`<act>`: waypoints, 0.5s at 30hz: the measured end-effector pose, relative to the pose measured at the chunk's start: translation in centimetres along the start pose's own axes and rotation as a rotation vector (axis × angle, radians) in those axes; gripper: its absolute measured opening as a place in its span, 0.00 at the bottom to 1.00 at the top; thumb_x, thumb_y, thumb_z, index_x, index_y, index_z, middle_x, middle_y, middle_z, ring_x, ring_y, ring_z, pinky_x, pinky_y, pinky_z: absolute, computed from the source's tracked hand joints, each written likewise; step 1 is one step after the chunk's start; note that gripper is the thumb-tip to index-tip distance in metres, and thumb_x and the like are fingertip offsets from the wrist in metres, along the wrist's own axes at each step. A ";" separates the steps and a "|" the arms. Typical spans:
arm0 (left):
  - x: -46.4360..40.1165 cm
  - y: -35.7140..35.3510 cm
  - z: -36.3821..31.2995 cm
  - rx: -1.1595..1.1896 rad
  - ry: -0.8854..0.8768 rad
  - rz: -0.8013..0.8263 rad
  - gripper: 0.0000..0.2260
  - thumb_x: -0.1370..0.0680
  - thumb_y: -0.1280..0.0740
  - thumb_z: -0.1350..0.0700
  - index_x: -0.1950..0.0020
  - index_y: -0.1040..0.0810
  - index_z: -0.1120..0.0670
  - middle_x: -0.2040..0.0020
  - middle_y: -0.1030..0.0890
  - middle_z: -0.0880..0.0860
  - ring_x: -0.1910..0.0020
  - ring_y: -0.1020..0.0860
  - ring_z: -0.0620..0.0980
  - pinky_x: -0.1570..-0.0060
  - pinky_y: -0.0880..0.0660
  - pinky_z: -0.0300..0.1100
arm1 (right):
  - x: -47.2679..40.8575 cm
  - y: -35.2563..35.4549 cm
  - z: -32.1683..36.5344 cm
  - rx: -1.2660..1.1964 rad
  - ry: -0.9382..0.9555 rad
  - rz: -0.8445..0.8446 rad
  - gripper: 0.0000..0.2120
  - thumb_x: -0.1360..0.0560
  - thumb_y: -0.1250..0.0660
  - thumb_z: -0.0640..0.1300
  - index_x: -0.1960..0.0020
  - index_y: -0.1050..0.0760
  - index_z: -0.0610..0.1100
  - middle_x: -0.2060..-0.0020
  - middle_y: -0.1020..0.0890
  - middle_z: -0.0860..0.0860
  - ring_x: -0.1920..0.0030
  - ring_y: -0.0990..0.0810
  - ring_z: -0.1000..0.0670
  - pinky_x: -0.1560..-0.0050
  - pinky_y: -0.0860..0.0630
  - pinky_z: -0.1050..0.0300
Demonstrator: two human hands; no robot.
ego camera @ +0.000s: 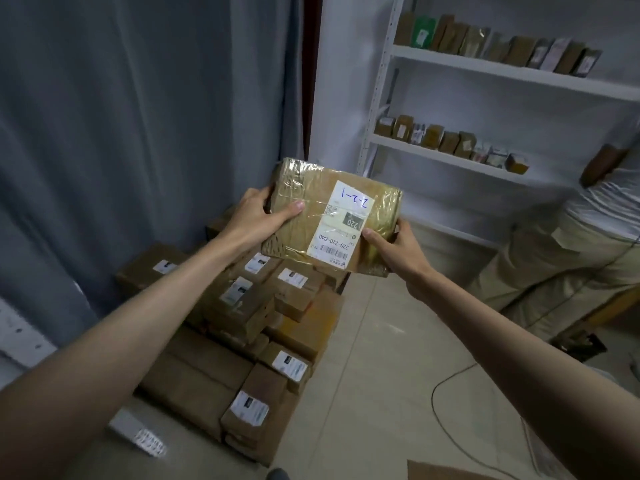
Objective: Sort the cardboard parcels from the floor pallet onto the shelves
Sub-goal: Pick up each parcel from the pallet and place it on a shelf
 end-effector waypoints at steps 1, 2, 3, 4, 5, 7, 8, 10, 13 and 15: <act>-2.1 0.0 -0.2 0.012 0.002 -0.015 0.38 0.31 0.35 0.27 0.27 0.29 0.47 0.37 0.33 0.49 0.36 0.28 0.51 0.36 0.28 0.50 | -2.1 0.1 0.7 -0.001 0.015 0.003 0.30 0.23 0.28 0.52 0.26 0.37 0.47 0.39 0.22 0.51 0.44 0.19 0.53 0.57 0.20 0.59; -4.2 0.1 -0.4 0.022 0.003 -0.025 0.39 0.32 0.35 0.27 0.26 0.29 0.47 0.36 0.33 0.49 0.36 0.28 0.51 0.35 0.28 0.51 | -4.2 0.3 1.3 -0.004 0.033 0.004 0.30 0.23 0.28 0.52 0.26 0.38 0.47 0.40 0.22 0.52 0.45 0.19 0.55 0.60 0.21 0.61; -6.0 0.1 -0.7 0.036 0.003 -0.031 0.40 0.32 0.35 0.27 0.26 0.29 0.47 0.35 0.32 0.50 0.36 0.29 0.51 0.35 0.28 0.50 | -6.0 0.5 1.8 -0.010 0.046 0.003 0.31 0.22 0.28 0.51 0.26 0.39 0.48 0.41 0.22 0.52 0.46 0.20 0.55 0.62 0.21 0.63; -7.7 0.1 -1.1 0.051 0.002 -0.034 0.41 0.33 0.35 0.27 0.25 0.30 0.47 0.35 0.32 0.50 0.36 0.29 0.50 0.37 0.28 0.49 | -7.6 0.7 2.1 -0.016 0.051 0.002 0.31 0.22 0.28 0.51 0.25 0.40 0.48 0.42 0.22 0.52 0.47 0.19 0.55 0.62 0.21 0.63; -9.3 -0.1 -1.6 0.064 -0.003 -0.032 0.42 0.33 0.35 0.27 0.25 0.30 0.47 0.35 0.32 0.50 0.37 0.29 0.50 0.38 0.29 0.47 | -9.1 0.9 2.1 -0.020 0.050 0.000 0.32 0.22 0.29 0.51 0.25 0.41 0.48 0.43 0.22 0.53 0.47 0.20 0.55 0.61 0.21 0.62; -12.1 -0.5 -2.4 0.076 -0.017 -0.030 0.42 0.33 0.35 0.27 0.24 0.31 0.46 0.35 0.33 0.49 0.38 0.29 0.49 0.41 0.29 0.46 | -11.6 1.4 2.0 -0.020 0.047 -0.011 0.33 0.22 0.28 0.50 0.25 0.42 0.47 0.46 0.23 0.55 0.48 0.20 0.55 0.60 0.21 0.61; -13.4 -0.6 -2.7 0.073 -0.021 -0.036 0.42 0.33 0.35 0.27 0.24 0.31 0.46 0.35 0.33 0.49 0.38 0.30 0.48 0.41 0.30 0.45 | -12.9 1.7 1.9 -0.022 0.048 -0.017 0.33 0.23 0.28 0.50 0.25 0.42 0.47 0.47 0.23 0.55 0.48 0.20 0.55 0.59 0.21 0.61; -15.7 -0.9 -2.9 0.069 -0.018 -0.051 0.42 0.33 0.34 0.27 0.23 0.32 0.45 0.36 0.34 0.47 0.39 0.31 0.46 0.41 0.31 0.45 | -15.5 2.1 2.0 -0.037 0.045 -0.022 0.31 0.23 0.28 0.50 0.27 0.41 0.46 0.47 0.23 0.55 0.49 0.20 0.55 0.59 0.22 0.62; -18.7 -1.2 -3.0 0.086 -0.006 -0.086 0.43 0.34 0.33 0.27 0.22 0.33 0.45 0.35 0.34 0.47 0.38 0.31 0.46 0.39 0.31 0.45 | -19.3 2.4 2.3 -0.050 0.063 -0.015 0.26 0.22 0.28 0.50 0.32 0.39 0.46 0.50 0.25 0.58 0.52 0.22 0.58 0.68 0.24 0.70; -20.7 -1.5 -2.9 0.095 0.003 -0.119 0.43 0.34 0.33 0.26 0.23 0.32 0.45 0.35 0.33 0.47 0.37 0.31 0.45 0.39 0.31 0.44 | -22.0 2.6 2.5 -0.054 0.081 -0.005 0.24 0.22 0.29 0.50 0.34 0.38 0.47 0.50 0.26 0.58 0.52 0.23 0.59 0.71 0.27 0.73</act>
Point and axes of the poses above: each hand's wrist, its own x-axis away from the middle knuckle, its own y-axis out of the back of the hand, z = x × y, the point moved 6 cm from there along -x, towards the middle knuckle
